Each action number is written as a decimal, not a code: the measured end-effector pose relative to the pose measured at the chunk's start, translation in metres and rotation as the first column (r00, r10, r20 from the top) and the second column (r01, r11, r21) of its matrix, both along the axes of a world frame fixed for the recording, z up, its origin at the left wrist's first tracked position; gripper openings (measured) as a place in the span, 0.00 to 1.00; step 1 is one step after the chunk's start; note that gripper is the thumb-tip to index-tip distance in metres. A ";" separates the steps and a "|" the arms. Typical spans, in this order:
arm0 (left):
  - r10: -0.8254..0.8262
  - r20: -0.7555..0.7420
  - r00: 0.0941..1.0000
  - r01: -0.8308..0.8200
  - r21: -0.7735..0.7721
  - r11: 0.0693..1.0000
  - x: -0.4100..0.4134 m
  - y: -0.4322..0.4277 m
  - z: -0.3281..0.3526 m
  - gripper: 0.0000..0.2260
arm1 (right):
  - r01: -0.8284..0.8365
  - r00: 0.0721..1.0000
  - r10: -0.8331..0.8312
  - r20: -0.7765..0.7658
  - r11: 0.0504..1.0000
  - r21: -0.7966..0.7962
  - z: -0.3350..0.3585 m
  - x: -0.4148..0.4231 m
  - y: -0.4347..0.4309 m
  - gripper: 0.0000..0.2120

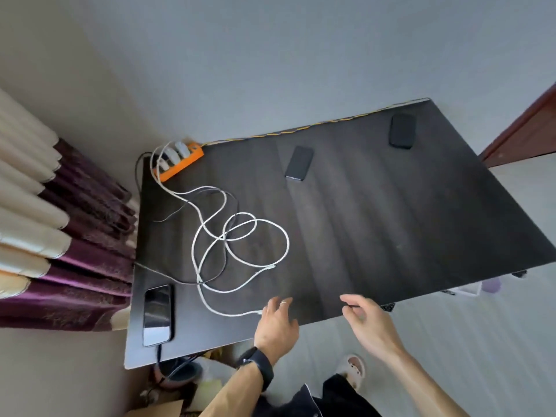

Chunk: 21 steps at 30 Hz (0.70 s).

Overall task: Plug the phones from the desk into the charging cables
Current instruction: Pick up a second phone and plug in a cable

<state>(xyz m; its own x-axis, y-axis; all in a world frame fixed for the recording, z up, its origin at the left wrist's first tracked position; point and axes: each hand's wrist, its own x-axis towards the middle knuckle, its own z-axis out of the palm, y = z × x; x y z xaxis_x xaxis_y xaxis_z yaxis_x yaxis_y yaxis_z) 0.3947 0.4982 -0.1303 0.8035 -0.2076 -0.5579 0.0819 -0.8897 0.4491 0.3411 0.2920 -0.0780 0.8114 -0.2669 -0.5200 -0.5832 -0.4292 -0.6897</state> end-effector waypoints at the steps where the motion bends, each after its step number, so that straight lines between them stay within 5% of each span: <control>1: -0.006 0.003 1.000 0.006 0.010 1.000 0.002 -0.019 0.001 0.25 | -0.007 1.000 0.007 0.003 1.000 -0.016 0.000 0.002 -0.017 0.12; 13: -0.003 -0.007 1.000 0.003 0.075 0.997 0.074 -0.115 0.007 0.26 | -0.100 0.994 0.091 -0.052 0.975 -0.196 -0.023 0.045 -0.137 0.14; 21: -0.004 0.031 1.000 0.000 0.117 0.993 0.205 -0.131 -0.012 0.28 | -0.295 0.948 0.241 -0.207 0.911 -0.289 -0.051 0.155 -0.161 0.25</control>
<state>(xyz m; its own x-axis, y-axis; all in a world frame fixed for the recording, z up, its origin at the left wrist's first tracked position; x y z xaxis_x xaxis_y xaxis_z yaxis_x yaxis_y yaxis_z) 0.6000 0.3668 -0.1419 0.8206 -0.1442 -0.5530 0.0675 -0.9364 0.3443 0.4964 0.1311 -0.1293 0.7863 -0.2215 -0.5768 -0.5081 -0.7629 -0.3998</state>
